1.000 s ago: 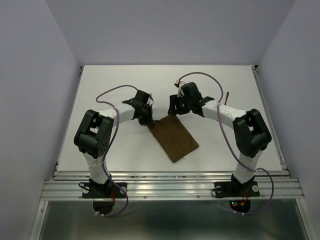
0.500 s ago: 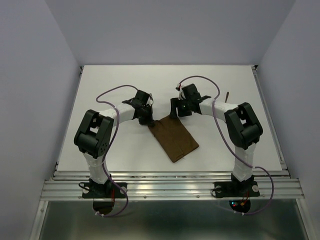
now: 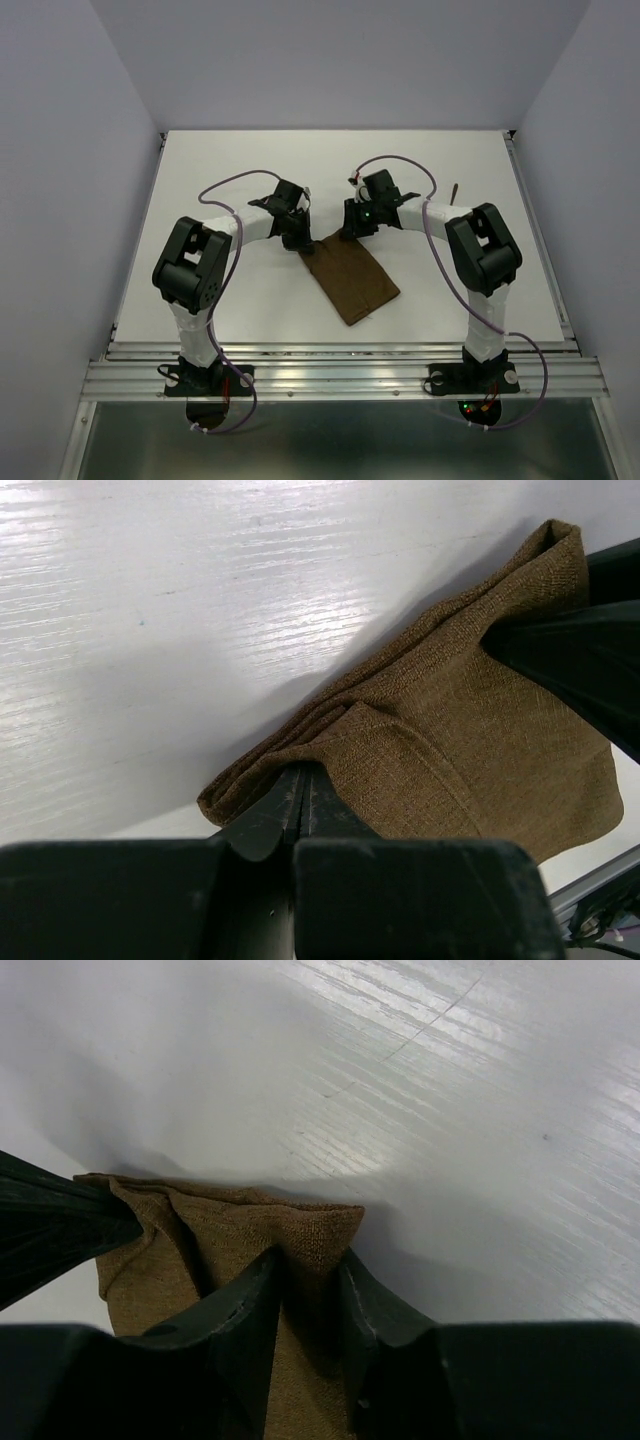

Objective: Fold the napkin into a case and place the utensils inside
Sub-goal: Pick up the 2/3-rectangle-folded napkin at the center of the board, then fold the 2/3-rectangle-folded napkin at the center of the board.

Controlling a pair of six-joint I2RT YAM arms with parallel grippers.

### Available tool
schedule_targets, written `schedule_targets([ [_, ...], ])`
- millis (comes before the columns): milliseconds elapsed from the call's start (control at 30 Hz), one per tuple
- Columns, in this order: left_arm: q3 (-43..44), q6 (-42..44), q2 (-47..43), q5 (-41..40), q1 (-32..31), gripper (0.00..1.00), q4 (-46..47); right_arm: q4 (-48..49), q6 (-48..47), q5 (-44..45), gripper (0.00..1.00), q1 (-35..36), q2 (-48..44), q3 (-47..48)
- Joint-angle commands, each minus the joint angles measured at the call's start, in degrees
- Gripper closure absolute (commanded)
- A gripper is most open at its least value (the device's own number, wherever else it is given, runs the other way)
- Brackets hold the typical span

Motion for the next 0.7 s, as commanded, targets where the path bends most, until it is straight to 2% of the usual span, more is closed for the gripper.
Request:
schedule_targets([
  [0, 1.48, 0.14, 1.12, 1.04, -0.79, 1.0, -0.32, 1.4, 1.24, -1.89, 0.72, 0.49, 0.78, -0.09],
  [67, 1.48, 0.14, 1.12, 0.95, -0.71, 1.0, -0.32, 1.84, 1.76, -0.75, 0.85, 0.49, -0.01, -0.36],
  [233, 1.57, 0.14, 1.12, 0.95, -0.79, 1.0, -0.49, 1.14, 3.17, 5.75, 0.97, 1.71, -2.38, -0.36],
  [667, 1.13, 0.05, 3.23, 1.66, -0.88, 1.0, 0.3, 1.58, 6.51, 12.79, 0.99, 6.38, -6.26, -1.24],
])
